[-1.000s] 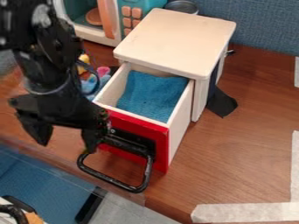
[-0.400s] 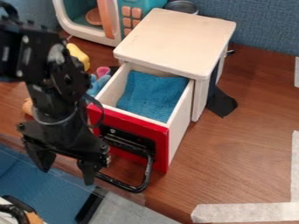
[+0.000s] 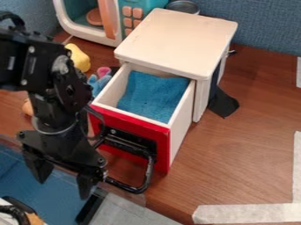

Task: Close the drawer

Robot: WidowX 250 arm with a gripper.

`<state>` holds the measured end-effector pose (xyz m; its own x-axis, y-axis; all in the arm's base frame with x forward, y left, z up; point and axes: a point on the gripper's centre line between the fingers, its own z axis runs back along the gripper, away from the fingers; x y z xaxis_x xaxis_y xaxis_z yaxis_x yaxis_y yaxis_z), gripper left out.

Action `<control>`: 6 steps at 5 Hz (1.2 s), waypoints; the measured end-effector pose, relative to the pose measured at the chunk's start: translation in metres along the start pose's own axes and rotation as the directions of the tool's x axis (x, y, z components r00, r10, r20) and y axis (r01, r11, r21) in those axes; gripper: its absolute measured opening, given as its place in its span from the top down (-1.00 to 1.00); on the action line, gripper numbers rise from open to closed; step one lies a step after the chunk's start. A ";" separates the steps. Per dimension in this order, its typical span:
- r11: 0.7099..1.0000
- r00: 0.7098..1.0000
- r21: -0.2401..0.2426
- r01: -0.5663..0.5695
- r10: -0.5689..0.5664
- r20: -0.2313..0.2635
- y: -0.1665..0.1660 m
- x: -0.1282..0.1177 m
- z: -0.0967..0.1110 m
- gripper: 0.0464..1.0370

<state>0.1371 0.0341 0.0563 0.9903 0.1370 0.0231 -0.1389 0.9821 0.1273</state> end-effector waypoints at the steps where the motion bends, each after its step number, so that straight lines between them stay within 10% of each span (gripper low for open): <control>1: 1.000 1.000 0.016 0.007 -0.007 -0.023 -0.002 0.003 -0.004 -0.93; 5: 0.996 0.993 0.091 -0.014 0.024 -0.116 0.001 0.012 -0.022 -0.93; 6: 0.997 0.997 0.073 -0.025 0.031 -0.076 -0.001 0.019 -0.022 -0.93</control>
<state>0.1567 0.0383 0.0350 0.9831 0.1765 -0.0482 -0.1638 0.9663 0.1986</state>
